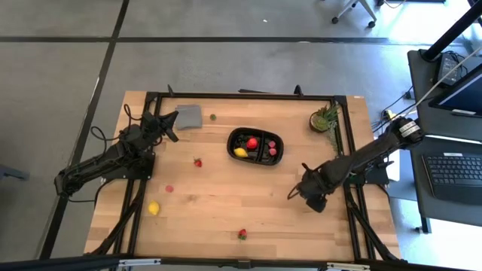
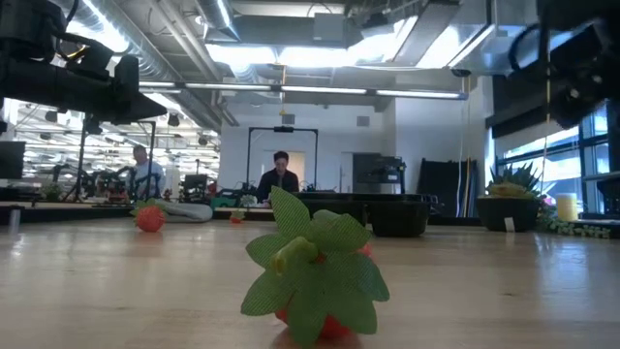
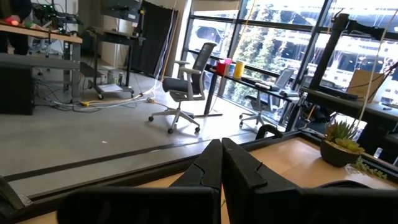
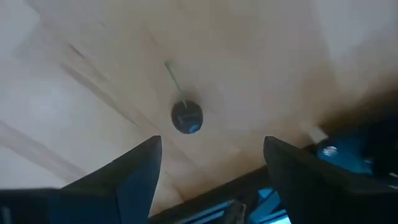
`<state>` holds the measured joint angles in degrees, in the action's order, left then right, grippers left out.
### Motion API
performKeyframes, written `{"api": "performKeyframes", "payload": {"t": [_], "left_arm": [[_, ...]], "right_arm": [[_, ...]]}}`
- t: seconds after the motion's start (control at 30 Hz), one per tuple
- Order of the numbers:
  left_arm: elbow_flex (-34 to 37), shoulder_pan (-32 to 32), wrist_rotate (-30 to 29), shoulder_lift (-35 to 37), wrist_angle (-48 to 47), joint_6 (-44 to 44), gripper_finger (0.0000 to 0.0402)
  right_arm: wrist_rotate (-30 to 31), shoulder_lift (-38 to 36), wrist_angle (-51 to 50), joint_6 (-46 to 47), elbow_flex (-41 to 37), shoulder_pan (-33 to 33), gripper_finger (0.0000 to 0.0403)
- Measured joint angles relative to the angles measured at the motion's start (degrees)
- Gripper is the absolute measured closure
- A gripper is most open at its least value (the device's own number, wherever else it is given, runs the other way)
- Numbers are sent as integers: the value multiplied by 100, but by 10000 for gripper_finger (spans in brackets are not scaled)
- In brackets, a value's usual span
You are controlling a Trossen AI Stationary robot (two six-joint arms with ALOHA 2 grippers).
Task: Pick and placing Produce into tupperware
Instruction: Put the black cherry into the black container
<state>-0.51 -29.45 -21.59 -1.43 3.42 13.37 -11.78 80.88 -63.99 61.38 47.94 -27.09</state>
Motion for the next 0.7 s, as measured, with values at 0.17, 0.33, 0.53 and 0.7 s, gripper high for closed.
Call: {"api": "performKeyframes", "payload": {"t": [0.17, 0.33, 0.53, 0.7], "left_arm": [[1, 0, 1, 0, 2, 0, 401], [1, 0, 0, 0, 1, 0, 401], [0, 0, 0, -2, 2, 0, 401], [2, 0, -1, 0, 1, 0, 401]], "right_arm": [[-277, 2, 845, 215, -534, -224, 118], [-292, 2, 1443, 431, -903, -325, 118], [-292, 2, 1892, 596, -1281, -323, 118], [-295, -17, 2086, 613, -1430, -319, 119]]}}
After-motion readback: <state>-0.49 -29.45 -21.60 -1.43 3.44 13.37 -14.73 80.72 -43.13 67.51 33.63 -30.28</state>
